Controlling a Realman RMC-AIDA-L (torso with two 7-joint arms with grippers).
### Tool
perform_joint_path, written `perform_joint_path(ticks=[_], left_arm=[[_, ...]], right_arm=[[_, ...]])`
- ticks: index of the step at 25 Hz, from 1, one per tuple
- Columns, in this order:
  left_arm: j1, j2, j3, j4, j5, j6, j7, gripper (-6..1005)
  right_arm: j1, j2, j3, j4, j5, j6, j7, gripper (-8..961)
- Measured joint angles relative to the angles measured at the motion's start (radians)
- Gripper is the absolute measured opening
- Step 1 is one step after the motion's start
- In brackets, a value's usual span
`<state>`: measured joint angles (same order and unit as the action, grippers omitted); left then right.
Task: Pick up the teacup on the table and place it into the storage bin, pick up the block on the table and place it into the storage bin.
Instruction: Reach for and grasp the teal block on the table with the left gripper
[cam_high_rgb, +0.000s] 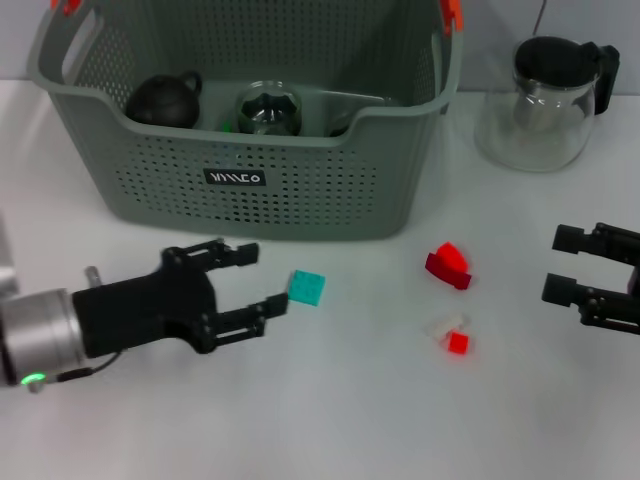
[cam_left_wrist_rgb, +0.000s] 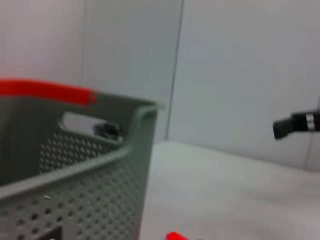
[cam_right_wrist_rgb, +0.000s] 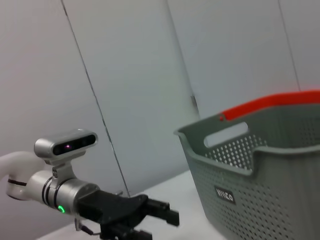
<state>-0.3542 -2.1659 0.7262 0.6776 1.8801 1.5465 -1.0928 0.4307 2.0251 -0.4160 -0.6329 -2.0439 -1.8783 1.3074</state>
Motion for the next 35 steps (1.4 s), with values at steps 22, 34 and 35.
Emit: perform_joint_path(ticks=[22,34,35], left_arm=[[-0.184,-0.008,0.128,-0.214,0.023,-0.401,0.042,702],[-0.224,-0.008,0.130,-0.263,0.024,-0.508,0.038,702],[-0.229,-0.008,0.130,-0.272,0.024,-0.514,0.037,702]], right_arm=[[0.005,-0.003,0.003,0.003,0.002,-0.005,0.004,791],[0.007,0.001,0.003,0.006,0.002,-0.002,0.004,791],[0.006,0.001,0.003,0.006,0.002,-0.001,0.004,791]])
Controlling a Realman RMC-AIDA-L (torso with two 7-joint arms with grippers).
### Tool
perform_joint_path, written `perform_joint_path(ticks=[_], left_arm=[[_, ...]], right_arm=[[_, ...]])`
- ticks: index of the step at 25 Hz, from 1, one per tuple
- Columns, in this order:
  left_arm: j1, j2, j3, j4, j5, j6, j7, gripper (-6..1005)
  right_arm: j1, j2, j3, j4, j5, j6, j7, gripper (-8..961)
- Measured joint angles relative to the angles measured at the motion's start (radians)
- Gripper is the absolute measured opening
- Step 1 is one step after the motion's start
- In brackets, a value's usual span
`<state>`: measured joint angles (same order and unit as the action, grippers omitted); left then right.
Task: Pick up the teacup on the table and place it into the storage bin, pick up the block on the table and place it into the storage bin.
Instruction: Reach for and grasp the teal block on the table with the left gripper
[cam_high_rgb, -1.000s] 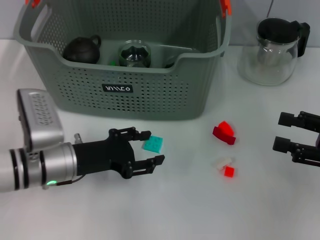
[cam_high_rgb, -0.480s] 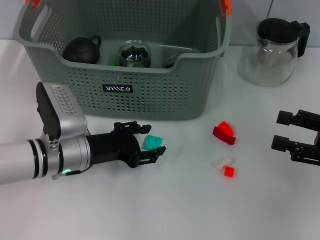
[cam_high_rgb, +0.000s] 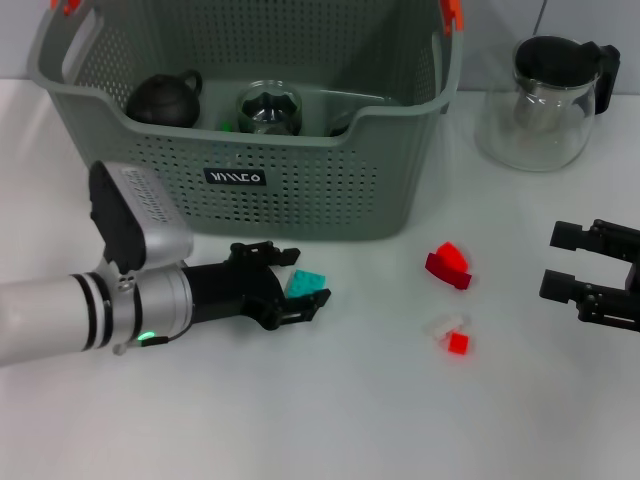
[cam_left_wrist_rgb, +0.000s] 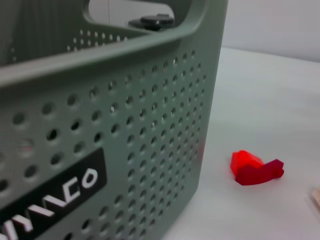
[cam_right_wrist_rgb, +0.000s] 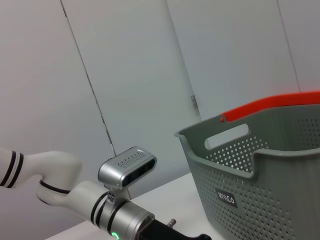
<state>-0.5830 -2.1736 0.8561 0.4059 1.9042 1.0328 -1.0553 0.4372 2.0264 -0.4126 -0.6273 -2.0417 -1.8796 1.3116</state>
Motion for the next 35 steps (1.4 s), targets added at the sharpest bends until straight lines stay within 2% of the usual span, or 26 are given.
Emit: perform_joint_path(ticks=[7,14,28,35], left_arm=[[-0.016,0.000,0.000,-0.022,0.004,-0.006,0.000,701],[-0.004,0.002,0.054,-0.022,0.006,0.013,0.000,701],[0.094,0.006,0.059,0.056,0.063,0.214,-0.001,700],[0.104,0.003,0.052,0.090,0.060,0.211,0.021,700]], right_arm=[[-0.004,-0.001,0.000,0.000,0.000,-0.001,0.000,791],[-0.006,-0.002,0.003,-0.001,0.000,-0.003,0.000,791],[0.017,-0.015,0.031,-0.008,0.000,-0.008,0.078,792],[0.020,-0.011,0.026,-0.008,-0.003,-0.002,0.077,792]])
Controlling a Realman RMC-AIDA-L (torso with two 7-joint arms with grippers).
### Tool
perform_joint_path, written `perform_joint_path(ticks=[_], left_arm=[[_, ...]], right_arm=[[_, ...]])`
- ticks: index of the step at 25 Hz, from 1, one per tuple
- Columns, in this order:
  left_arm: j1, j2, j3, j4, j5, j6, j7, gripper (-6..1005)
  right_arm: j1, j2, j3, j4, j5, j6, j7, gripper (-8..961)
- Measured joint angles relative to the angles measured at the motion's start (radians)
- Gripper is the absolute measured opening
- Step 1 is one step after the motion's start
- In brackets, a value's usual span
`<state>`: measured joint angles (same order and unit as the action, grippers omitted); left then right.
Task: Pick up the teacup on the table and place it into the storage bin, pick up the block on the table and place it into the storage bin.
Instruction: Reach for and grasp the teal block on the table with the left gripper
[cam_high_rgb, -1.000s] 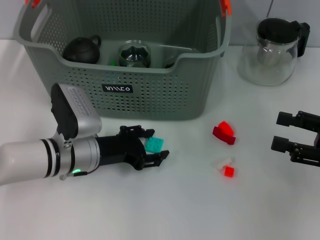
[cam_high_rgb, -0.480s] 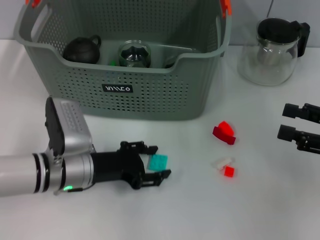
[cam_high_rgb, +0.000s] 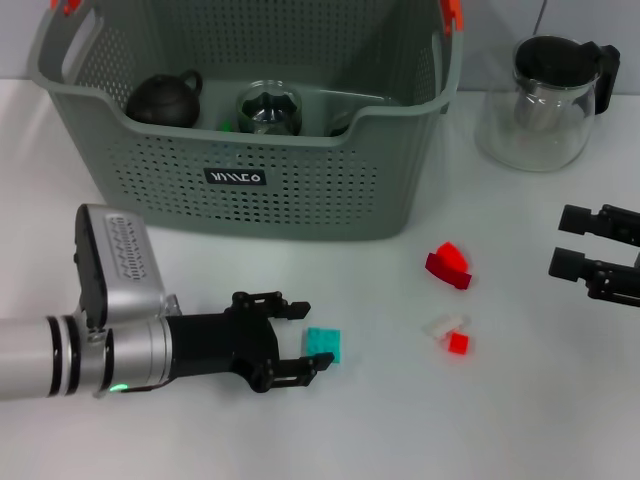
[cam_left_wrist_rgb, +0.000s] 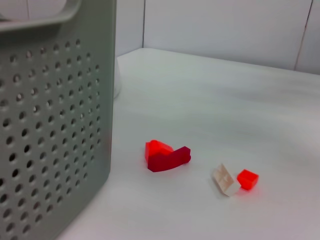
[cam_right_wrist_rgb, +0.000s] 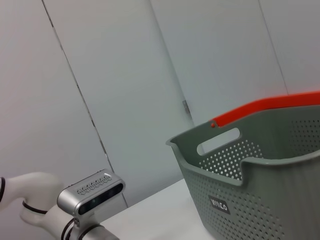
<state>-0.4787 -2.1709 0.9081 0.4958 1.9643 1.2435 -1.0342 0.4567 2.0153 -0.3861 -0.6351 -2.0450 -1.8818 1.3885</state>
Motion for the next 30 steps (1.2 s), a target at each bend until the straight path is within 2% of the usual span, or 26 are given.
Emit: perform_joint_path(ticks=[9,14,19,25,30], left_arm=[[-0.013,-0.003,0.008,-0.041,-0.004,-0.017,0.148,699],[-0.018,-0.003,0.006,-0.048,-0.005,-0.026,0.152,699],[-0.024,-0.003,0.008,-0.057,-0.006,-0.050,0.153,642],[-0.043,-0.003,0.009,-0.084,-0.007,-0.082,0.153,626],[-0.039,-0.003,0.009,-0.081,-0.007,-0.065,0.153,612]], right_arm=[[-0.002,0.002,0.001,0.000,0.000,-0.006,-0.006,792],[-0.001,0.002,0.000,0.000,0.000,-0.006,-0.004,792],[0.000,0.002,-0.001,0.000,0.000,-0.007,-0.004,792],[0.000,0.002,-0.001,0.000,-0.001,-0.007,-0.005,792],[-0.004,0.002,0.003,0.000,-0.001,-0.007,-0.006,791]])
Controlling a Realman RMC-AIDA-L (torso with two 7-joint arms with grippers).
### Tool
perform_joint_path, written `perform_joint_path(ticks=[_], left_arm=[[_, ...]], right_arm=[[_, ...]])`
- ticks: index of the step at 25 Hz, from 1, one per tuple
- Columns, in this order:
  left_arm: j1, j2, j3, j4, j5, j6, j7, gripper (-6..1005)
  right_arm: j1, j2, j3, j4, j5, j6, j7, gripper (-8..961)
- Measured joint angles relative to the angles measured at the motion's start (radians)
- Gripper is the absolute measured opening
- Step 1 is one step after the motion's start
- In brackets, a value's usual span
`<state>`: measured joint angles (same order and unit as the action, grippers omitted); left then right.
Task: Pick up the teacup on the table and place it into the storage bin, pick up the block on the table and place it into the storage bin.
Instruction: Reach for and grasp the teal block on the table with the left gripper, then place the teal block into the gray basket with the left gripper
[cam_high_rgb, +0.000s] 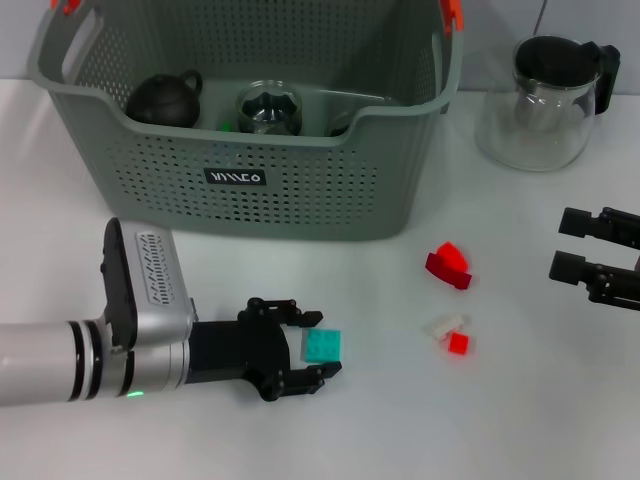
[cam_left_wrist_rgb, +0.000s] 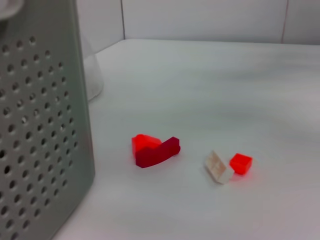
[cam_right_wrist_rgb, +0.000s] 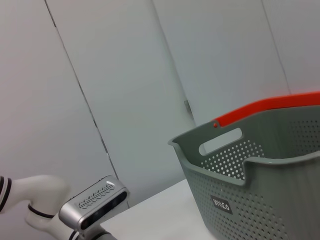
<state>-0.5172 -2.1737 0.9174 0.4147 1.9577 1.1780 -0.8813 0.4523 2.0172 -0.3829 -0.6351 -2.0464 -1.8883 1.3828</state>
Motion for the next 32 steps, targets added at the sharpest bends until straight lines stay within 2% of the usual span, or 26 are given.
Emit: perform_joint_path(ticks=[29,32], left_arm=[[-0.003,0.002,0.020,0.003,0.008,-0.007,-0.031,534],[0.001,0.002,0.021,0.007,0.008,-0.002,-0.033,433]], right_arm=[[-0.002,-0.002,0.003,0.001,0.000,0.005,-0.002,792],[-0.003,-0.002,0.003,0.001,0.000,0.002,-0.002,792]])
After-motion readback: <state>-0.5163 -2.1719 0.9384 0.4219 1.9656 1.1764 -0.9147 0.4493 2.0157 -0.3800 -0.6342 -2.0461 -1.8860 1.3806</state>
